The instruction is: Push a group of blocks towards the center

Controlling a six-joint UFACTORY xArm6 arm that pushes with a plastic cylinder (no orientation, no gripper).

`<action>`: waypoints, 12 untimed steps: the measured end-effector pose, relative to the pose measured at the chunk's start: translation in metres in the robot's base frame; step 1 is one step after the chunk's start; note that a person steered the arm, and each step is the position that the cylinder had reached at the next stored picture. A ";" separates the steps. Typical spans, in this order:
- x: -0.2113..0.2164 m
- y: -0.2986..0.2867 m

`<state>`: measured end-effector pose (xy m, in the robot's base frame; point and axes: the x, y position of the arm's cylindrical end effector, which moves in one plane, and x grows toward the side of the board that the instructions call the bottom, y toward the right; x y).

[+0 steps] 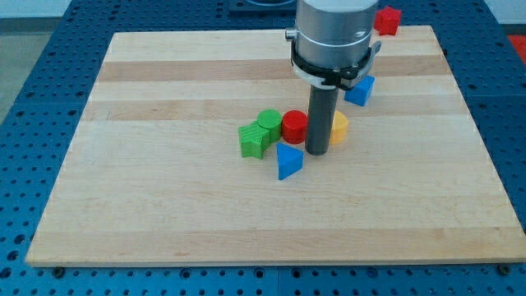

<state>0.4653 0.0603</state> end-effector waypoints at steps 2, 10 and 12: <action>0.000 0.007; -0.075 0.086; -0.076 0.072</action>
<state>0.3891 0.1326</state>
